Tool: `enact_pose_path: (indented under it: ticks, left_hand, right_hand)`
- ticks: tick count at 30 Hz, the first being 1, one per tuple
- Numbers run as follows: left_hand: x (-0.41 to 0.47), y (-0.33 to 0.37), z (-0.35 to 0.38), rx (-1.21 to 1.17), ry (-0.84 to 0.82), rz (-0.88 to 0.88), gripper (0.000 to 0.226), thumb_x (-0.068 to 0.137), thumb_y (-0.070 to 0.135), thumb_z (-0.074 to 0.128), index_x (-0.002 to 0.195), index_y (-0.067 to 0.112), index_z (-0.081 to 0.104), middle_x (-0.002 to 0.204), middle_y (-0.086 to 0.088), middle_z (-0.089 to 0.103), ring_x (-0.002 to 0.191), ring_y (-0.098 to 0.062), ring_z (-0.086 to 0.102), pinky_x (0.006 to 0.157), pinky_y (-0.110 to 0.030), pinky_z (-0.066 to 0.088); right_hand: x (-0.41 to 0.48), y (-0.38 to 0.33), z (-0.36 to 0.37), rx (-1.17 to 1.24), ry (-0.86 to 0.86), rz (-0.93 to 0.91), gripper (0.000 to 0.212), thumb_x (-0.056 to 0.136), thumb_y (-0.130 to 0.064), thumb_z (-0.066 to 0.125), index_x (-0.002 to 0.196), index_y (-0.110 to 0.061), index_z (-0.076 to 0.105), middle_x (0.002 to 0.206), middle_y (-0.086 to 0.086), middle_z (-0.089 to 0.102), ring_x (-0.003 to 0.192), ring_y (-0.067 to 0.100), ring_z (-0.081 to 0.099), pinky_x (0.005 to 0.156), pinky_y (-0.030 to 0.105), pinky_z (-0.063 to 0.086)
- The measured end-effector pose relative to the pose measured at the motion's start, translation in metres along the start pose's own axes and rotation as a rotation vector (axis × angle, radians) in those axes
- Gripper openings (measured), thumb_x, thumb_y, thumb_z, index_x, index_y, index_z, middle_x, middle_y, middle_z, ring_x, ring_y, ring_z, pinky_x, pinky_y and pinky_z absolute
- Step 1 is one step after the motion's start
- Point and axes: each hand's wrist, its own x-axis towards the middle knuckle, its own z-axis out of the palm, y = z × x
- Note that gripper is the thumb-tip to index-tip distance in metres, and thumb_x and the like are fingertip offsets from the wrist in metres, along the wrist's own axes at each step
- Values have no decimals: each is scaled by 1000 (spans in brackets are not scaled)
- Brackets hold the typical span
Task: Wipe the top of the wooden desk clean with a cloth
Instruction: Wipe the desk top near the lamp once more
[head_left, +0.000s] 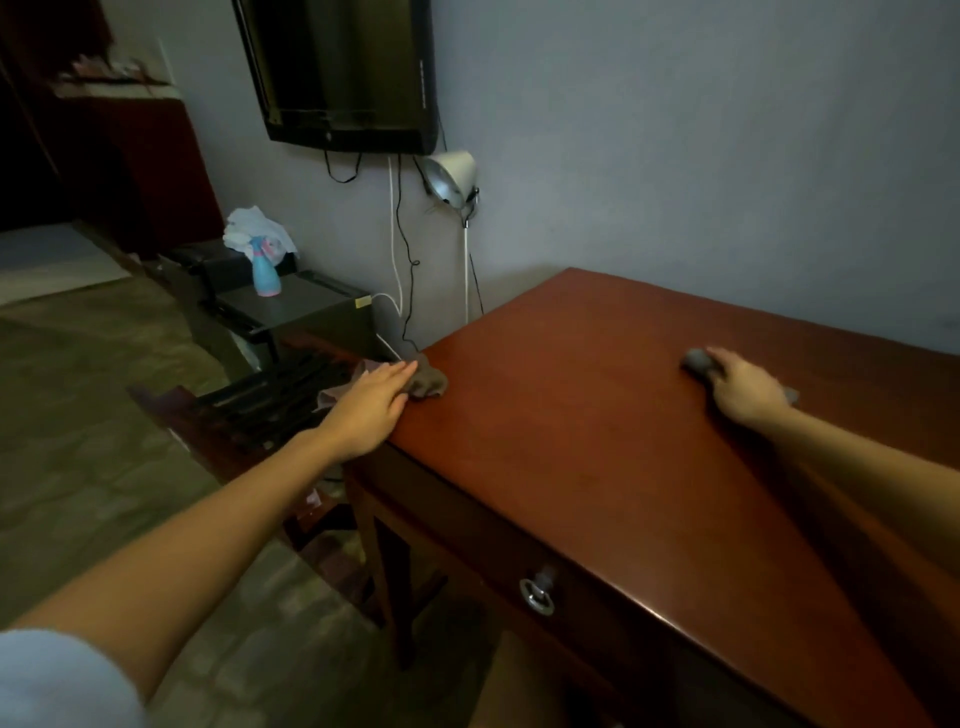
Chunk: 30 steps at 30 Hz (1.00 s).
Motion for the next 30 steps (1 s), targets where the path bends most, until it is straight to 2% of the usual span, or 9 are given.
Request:
enact_pose_path:
  ticks: [3, 10, 13, 16, 20, 23, 25, 27, 30]
  left_hand:
    - [3, -5, 3, 42, -16, 1, 51, 104, 23, 35, 152, 18, 21, 158, -4, 20, 147, -20, 14, 119, -33, 7]
    - [-3, -1, -2, 130, -71, -10, 54, 104, 33, 30, 153, 21, 11, 161, -4, 8, 148, -21, 3, 119, -39, 1]
    - [-14, 3, -3, 111, -35, -9, 56, 103, 36, 32, 154, 24, 11, 161, -3, 6, 148, -21, 2, 119, -43, 1]
    - [-26, 1, -4, 92, -7, -11, 57, 103, 35, 34, 154, 23, 12, 161, -3, 6, 148, -19, 3, 119, -41, 3]
    - [-36, -1, -13, 38, 21, -20, 55, 103, 32, 35, 153, 22, 15, 160, -3, 11, 148, -17, 6, 120, -38, 5]
    - [-41, -3, -21, 8, 46, -21, 53, 103, 30, 36, 153, 21, 19, 159, -2, 15, 147, -15, 9, 119, -34, 6]
    - [-42, -4, -24, -2, 34, -27, 53, 103, 29, 37, 152, 21, 21, 158, -2, 19, 147, -16, 12, 120, -35, 9]
    - [-42, -4, -26, 11, 16, -36, 51, 102, 29, 38, 151, 21, 25, 157, -2, 25, 146, -17, 18, 120, -38, 14]
    - [-40, -2, -24, 12, 0, -45, 49, 103, 29, 38, 150, 20, 29, 156, -2, 26, 145, -17, 20, 119, -38, 19]
  right_hand:
    - [-11, -4, 13, -57, -64, -69, 50, 102, -23, 33, 150, -14, 24, 159, 7, 17, 145, 24, 21, 116, 35, 19]
    - [-75, -122, 51, 89, -212, -562, 50, 102, -19, 37, 150, -19, 23, 158, 0, 16, 146, 12, 16, 115, 20, 7]
    - [-117, -165, 63, 129, -292, -837, 53, 100, -13, 40, 150, -17, 24, 158, 0, 18, 146, 12, 17, 118, 24, 9]
    - [-142, -171, 63, 217, -348, -1010, 53, 97, -11, 46, 148, -16, 31, 156, -1, 25, 144, 9, 19, 119, 23, 14]
    - [-154, -154, 39, 266, -562, -1119, 48, 95, -8, 52, 141, -18, 45, 151, -6, 36, 141, -1, 22, 116, 16, 16]
    - [-147, -156, 14, 235, -731, -1111, 43, 95, -9, 52, 138, -17, 49, 142, -6, 49, 131, -4, 39, 111, 13, 29]
    - [-125, -167, 0, 299, -686, -1043, 42, 97, -12, 50, 138, -15, 48, 136, -3, 55, 121, -2, 49, 105, 13, 36]
    - [-100, -178, 0, 381, -502, -929, 41, 97, -15, 49, 138, -17, 48, 131, -5, 57, 117, 2, 53, 104, 25, 41]
    - [-87, -179, 34, 247, -266, -879, 44, 97, -17, 49, 140, -23, 44, 142, -6, 48, 131, 8, 43, 112, 38, 35]
